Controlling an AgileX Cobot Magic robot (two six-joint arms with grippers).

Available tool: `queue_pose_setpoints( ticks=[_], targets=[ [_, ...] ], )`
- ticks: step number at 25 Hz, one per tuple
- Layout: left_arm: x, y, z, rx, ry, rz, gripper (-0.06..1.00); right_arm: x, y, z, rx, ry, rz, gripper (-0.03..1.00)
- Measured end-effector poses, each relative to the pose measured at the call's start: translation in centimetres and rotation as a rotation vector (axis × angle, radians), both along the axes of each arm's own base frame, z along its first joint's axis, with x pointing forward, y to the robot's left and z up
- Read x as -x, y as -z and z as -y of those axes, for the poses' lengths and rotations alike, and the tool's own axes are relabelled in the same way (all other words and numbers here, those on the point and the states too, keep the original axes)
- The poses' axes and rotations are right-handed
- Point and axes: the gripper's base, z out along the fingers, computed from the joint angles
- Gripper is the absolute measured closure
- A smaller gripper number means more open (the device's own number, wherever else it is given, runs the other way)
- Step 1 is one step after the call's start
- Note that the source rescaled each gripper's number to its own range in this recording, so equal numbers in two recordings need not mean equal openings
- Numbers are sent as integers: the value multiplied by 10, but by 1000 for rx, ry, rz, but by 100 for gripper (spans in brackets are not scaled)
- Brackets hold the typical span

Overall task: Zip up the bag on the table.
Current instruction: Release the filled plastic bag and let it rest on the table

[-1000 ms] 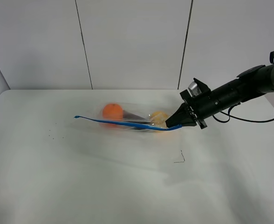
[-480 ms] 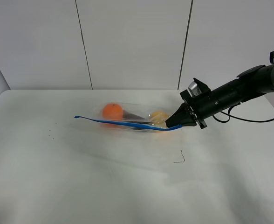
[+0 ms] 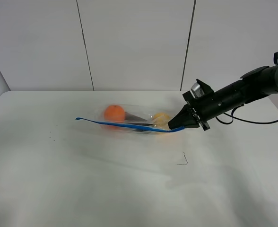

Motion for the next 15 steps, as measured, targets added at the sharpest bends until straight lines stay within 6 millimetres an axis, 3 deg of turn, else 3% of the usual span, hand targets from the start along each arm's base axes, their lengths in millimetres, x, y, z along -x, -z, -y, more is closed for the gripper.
queue_pose_setpoints(
  ticks=[10, 15],
  targets=[
    [42, 8, -1, 62, -4, 141, -5, 0, 0, 0, 0, 0, 0, 97],
    [47, 14, -1, 81, -6, 144, -5, 0, 0, 0, 0, 0, 0, 97]
  ],
)
